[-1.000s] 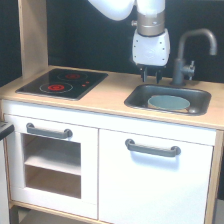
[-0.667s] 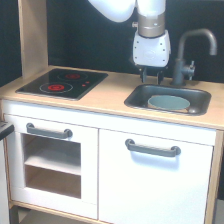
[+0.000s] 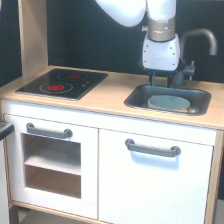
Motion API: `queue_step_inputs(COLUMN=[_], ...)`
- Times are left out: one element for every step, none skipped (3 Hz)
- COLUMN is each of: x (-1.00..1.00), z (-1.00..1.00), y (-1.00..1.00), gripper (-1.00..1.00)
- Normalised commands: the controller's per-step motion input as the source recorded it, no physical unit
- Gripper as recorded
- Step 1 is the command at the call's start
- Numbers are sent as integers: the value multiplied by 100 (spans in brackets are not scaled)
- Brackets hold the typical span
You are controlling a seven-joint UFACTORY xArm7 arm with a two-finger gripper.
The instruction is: Place the pot in the sink
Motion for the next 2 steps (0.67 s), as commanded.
queue_step_inputs(x=[-10, -3], z=[-52, -30], y=[60, 37], gripper=[91, 95])
